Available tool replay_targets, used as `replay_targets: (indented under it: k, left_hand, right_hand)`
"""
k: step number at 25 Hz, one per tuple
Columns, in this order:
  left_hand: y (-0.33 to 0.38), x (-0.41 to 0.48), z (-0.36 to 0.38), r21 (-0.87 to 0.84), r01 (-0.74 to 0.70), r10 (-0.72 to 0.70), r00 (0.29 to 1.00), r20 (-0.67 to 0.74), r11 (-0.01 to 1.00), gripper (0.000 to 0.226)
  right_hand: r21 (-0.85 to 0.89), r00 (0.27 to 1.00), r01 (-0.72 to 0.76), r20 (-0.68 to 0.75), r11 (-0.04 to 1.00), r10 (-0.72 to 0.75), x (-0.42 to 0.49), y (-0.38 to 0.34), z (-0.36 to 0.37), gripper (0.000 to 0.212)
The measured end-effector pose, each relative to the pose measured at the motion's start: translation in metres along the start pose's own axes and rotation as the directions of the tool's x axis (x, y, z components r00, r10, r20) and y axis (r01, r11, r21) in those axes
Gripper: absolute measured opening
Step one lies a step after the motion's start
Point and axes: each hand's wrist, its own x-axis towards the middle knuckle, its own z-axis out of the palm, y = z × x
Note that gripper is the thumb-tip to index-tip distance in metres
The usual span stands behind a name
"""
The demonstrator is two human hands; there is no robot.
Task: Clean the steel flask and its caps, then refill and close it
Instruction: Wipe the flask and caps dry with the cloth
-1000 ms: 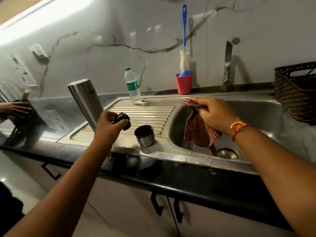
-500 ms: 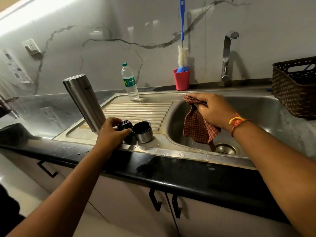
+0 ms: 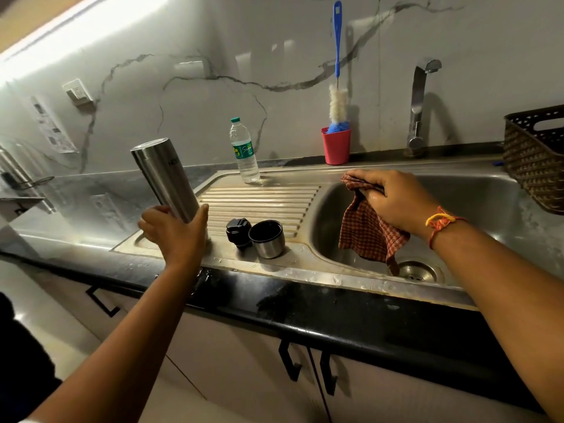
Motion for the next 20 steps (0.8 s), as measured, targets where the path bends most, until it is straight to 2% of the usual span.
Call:
replay_targets:
  k: [2, 4, 11, 13, 16, 20]
  left_hand:
    - [-0.002, 0.013, 0.005, 0.025, 0.089, -0.088, 0.996, -0.019, 0.996, 0.085]
    - [-0.007, 0.024, 0.012, 0.046, 0.125, -0.126, 0.992, 0.006, 0.991, 0.093]
    - [-0.017, 0.049, 0.028, -0.051, 0.223, -0.224, 0.975, -0.013, 0.973, 0.081]
    - [-0.007, 0.051, 0.031, -0.093, 0.194, -0.196, 0.980, -0.012, 0.976, 0.076]
    - [0.035, 0.047, 0.044, -0.202, 0.079, -0.076, 0.997, 0.024, 0.976, 0.073]
    - [0.117, 0.011, 0.068, -0.416, -0.041, 0.117, 0.980, 0.159, 0.909, 0.070]
  right_hand:
    - [0.004, 1.000, 0.004, 0.003, 1.000, -0.004, 0.000, -0.001, 0.001, 0.046]
    - [0.006, 1.000, 0.005, 0.007, 1.000, -0.005, 0.000, -0.001, 0.001, 0.046]
    - [0.008, 1.000, -0.017, -0.002, 1.000, 0.017, 0.002, 0.002, 0.001, 0.045]
    - [0.016, 0.998, -0.046, -0.036, 0.999, 0.046, 0.002, 0.002, 0.000, 0.045]
    - [0.048, 0.988, -0.097, -0.115, 0.994, 0.102, 0.005, 0.006, -0.002, 0.040]
    - [0.164, 0.931, -0.216, -0.263, 0.963, 0.253, 0.011, 0.010, -0.006, 0.032]
